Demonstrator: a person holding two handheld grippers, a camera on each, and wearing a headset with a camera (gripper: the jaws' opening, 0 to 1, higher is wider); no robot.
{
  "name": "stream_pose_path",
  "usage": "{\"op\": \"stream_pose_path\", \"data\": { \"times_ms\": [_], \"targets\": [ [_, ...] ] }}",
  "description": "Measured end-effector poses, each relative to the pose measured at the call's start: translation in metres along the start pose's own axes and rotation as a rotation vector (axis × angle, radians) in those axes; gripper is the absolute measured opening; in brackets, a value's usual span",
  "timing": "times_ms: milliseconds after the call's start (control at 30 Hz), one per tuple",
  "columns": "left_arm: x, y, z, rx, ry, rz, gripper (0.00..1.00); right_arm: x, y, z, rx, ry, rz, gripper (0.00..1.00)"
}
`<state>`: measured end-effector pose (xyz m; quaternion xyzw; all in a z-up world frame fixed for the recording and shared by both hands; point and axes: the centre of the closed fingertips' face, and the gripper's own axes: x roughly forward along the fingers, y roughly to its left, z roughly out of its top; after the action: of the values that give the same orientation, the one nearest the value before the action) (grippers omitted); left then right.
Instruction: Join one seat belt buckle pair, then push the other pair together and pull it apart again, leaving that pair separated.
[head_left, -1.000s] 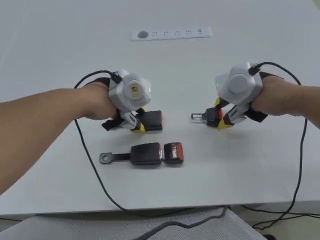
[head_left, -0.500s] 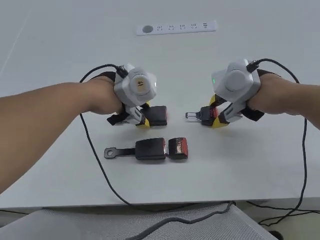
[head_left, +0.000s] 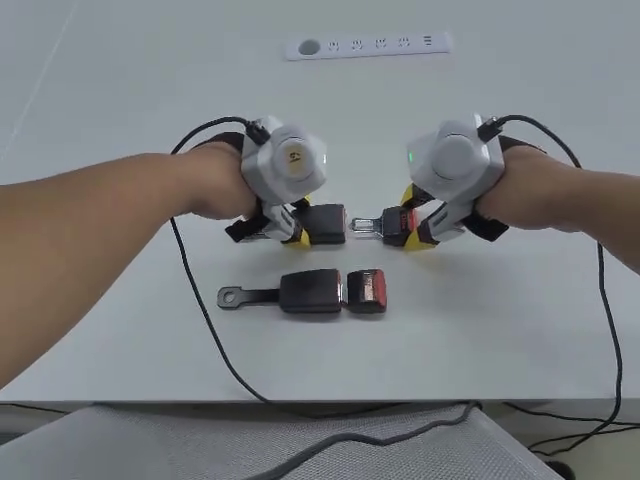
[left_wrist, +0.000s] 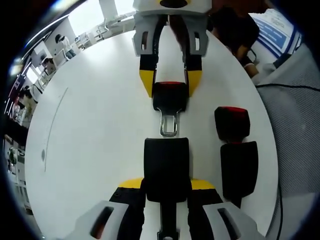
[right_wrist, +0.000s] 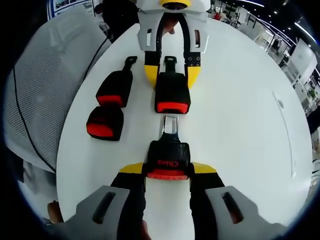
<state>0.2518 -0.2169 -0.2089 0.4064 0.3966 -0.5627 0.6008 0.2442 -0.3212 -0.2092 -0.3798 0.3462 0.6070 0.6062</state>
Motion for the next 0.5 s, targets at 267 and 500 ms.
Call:
{"op": "stream_pose_path", "data": {
  "times_ms": [267,500],
  "targets": [
    [0.0006,-0.0004,0.0,0.0,0.01,-0.009,0.33,0.0002,-0.0002,0.0041,-0.022,0.002,-0.007,0.32],
    [0.0018,0.0018,-0.0003,0.004,0.011,-0.018,0.33,0.004,-0.003,0.0093,0.003,-0.022,-0.002,0.32]
  ]
}}
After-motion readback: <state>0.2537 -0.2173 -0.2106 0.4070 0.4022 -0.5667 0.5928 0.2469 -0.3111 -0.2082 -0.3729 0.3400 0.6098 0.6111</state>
